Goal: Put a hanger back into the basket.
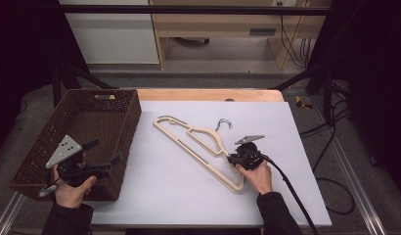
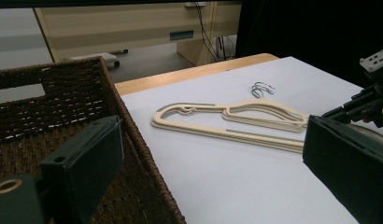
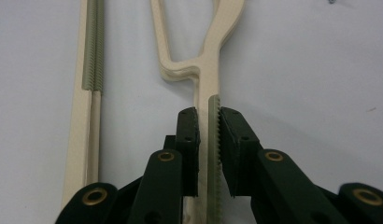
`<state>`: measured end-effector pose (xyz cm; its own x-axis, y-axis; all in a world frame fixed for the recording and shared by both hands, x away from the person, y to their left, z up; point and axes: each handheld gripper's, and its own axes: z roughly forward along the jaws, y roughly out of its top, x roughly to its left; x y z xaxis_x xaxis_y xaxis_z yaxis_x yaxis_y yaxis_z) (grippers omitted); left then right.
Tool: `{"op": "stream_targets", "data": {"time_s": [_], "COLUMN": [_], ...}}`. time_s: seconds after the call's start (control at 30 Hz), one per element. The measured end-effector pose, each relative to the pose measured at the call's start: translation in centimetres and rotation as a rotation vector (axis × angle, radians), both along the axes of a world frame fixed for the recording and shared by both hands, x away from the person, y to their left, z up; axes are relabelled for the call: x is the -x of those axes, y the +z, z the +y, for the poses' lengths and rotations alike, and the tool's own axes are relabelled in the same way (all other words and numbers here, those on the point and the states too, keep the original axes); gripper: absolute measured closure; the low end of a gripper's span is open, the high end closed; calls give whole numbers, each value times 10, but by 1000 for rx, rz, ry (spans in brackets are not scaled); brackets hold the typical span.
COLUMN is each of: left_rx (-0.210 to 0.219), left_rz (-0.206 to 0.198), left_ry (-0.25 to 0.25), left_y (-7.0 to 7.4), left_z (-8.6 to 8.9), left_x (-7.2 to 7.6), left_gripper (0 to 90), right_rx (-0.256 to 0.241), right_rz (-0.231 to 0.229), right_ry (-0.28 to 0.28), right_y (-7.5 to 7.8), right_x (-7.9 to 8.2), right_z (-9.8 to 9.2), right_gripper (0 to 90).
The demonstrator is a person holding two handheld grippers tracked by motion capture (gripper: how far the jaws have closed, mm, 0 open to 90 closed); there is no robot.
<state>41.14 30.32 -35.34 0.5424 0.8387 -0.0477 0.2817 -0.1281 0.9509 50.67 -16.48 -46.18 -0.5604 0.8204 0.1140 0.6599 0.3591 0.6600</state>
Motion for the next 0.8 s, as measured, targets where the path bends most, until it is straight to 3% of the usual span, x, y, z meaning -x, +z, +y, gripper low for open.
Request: {"op": "stream_targets", "data": {"time_s": [0.13, 0.53, 0.57, 0.8], "left_rx": [-1, -18, -19, -28], "left_rz": [-2, -2, 5, 19], "left_ry": [-13, -69, -83, -128], "left_y": [2, 5, 5, 16], "left_z": [-5, -29, -36, -63], "left_x": [1, 6, 6, -5], "left_gripper": [54, 66, 68, 68], "right_rx": [14, 1, -11, 30], "right_rz": [-35, -81, -89, -145], "right_ry": [-15, -16, -19, 24], "right_y": [3, 13, 16, 19], "right_x": [2, 7, 9, 12], "right_z": [-1, -3, -2, -2], "right_gripper": [793, 796, 796, 797]}}
